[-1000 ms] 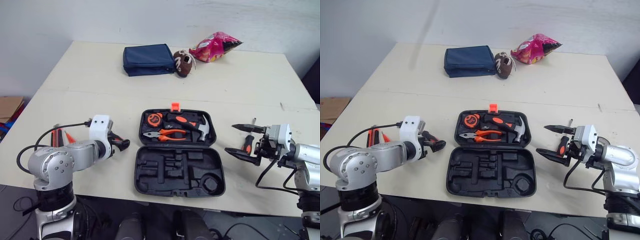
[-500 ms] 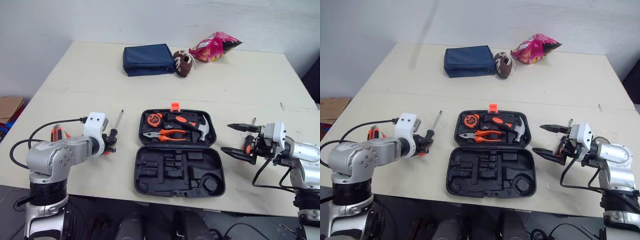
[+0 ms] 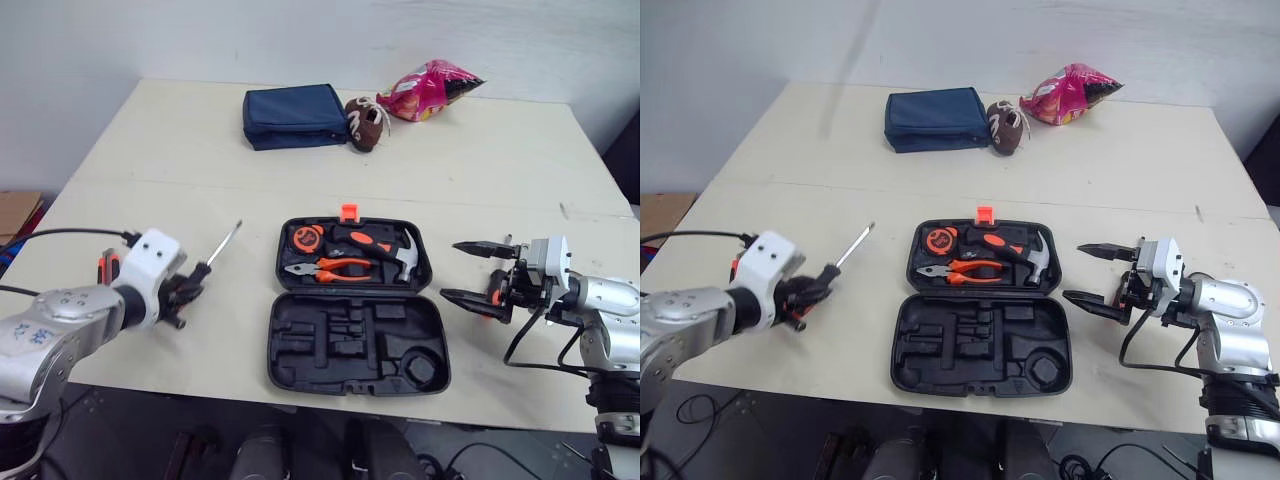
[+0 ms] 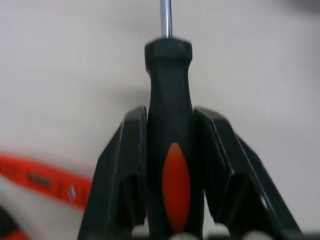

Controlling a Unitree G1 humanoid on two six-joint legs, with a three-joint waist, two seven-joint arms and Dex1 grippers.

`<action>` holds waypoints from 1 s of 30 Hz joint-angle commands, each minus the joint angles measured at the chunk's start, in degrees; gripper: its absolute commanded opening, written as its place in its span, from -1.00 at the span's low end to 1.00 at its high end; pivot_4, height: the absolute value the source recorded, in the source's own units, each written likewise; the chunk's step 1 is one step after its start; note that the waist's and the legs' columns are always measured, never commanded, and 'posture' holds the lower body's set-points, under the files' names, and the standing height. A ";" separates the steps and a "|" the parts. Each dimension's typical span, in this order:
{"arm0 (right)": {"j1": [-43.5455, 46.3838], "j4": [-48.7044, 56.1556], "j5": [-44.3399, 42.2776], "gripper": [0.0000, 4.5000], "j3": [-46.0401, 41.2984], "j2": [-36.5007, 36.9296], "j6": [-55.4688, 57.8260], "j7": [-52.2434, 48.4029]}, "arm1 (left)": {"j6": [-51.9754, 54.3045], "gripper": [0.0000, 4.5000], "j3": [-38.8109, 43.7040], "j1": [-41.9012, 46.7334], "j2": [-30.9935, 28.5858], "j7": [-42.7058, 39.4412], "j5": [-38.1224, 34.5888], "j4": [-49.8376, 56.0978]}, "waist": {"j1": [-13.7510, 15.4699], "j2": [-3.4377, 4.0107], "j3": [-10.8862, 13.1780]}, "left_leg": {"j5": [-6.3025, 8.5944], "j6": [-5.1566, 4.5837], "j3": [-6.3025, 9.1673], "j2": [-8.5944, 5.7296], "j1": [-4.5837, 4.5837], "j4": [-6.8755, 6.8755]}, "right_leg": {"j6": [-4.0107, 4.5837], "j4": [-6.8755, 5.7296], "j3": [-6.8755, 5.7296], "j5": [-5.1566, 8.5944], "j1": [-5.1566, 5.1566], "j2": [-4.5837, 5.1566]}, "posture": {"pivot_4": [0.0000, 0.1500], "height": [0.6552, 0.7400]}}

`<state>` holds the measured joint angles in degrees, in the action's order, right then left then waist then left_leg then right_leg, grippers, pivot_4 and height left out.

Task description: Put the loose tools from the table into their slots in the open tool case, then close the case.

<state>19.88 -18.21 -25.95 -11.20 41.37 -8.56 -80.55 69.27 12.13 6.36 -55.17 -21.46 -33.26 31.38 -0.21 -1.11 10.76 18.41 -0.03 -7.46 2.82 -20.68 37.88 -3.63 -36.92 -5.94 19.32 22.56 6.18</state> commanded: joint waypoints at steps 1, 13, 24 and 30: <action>0.34 2.13 -1.39 1.00 -0.19 0.26 0.10 -0.96 | 1.81 -0.66 -0.07 1.46 2.41 1.36 0.81 -0.06 | 0.30 0.00 0.00 | 0.02 -0.04 0.05 -0.01 -0.01 0.00 | 0.00 0.00 -0.04 0.00 -0.01 0.03 | 1.00 1.00; -3.67 9.38 -4.15 1.00 -0.36 -0.01 2.17 -2.95 | 0.37 0.46 1.58 -0.67 4.15 0.11 3.81 3.29 | 0.03 0.00 0.00 | 0.02 -0.18 0.14 -0.08 -0.30 0.11 | -0.05 -0.02 -0.19 -0.03 0.09 0.11 | 1.00 1.00; -9.51 23.15 -11.91 1.00 0.07 -3.08 5.90 -2.73 | 0.24 0.80 14.63 -15.33 5.33 -4.82 2.45 13.34 | 0.26 0.01 0.01 | 0.09 -0.19 0.23 -0.06 -0.38 0.06 | -0.03 0.06 -0.22 -0.02 0.14 0.13 | 1.00 1.00; -10.14 25.24 -11.64 1.00 1.54 -5.07 4.76 -2.82 | 2.96 0.80 8.95 -10.78 8.10 -0.30 3.88 12.15 | 0.26 0.01 0.01 | 0.13 -0.20 0.29 -0.09 -0.42 0.04 | -0.03 0.13 -0.29 -0.02 0.11 0.15 | 1.00 1.00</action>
<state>9.78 4.51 -36.44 -9.35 36.75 -2.68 -83.08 71.33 22.40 -5.89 -47.30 -23.40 -30.04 42.86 0.06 -1.10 10.77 18.53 -0.24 -7.16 2.72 -21.09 37.93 -3.66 -36.79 -6.25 19.30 22.65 6.33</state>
